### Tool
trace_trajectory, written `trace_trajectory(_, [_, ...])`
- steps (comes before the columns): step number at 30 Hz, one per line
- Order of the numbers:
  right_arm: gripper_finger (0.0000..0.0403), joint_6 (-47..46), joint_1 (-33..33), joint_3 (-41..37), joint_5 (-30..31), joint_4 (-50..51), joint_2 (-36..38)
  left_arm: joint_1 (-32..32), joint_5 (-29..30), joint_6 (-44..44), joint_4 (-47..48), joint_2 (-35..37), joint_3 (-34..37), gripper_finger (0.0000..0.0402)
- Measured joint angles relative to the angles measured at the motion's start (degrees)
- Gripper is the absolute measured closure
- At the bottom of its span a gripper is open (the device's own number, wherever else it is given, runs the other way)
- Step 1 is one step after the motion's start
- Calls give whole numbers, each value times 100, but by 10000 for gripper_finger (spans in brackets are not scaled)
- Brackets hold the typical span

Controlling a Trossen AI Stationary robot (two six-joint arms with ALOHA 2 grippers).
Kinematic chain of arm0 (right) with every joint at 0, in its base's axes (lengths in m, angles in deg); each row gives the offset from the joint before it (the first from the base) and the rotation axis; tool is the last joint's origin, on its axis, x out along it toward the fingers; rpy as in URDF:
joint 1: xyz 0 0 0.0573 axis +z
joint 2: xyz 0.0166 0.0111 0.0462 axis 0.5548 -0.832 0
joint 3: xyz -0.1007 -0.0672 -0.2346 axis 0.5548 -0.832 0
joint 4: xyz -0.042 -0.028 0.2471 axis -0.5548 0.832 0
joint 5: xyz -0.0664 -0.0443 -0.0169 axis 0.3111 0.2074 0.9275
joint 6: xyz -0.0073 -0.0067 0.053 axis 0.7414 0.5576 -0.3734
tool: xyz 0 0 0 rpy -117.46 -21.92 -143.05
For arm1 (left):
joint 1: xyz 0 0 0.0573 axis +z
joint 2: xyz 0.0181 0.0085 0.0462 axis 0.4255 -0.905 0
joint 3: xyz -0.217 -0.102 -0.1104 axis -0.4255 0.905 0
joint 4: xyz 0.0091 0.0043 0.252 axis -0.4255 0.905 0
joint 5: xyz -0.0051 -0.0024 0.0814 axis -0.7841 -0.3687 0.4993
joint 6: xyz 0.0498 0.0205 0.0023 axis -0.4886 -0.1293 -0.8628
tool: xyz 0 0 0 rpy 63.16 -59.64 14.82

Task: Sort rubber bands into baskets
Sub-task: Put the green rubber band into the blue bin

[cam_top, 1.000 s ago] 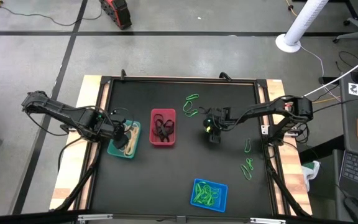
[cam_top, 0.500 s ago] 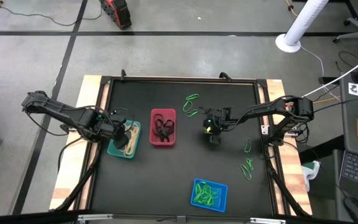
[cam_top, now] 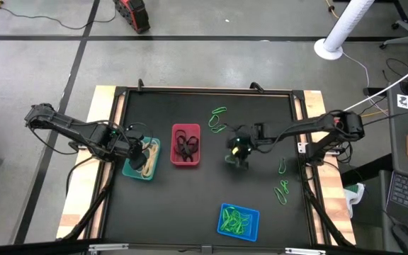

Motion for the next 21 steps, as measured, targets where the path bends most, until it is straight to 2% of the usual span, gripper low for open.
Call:
trace_trajectory(10, [403, -450, 1502, 941, -18, -24, 0, 1, 2, -56, -1, 0, 0, 257])
trace_trajectory(21, [403, -1239, 3019, 1142, 706, -63, -43, 1, 4, -57, -72, 0, 0, 257])
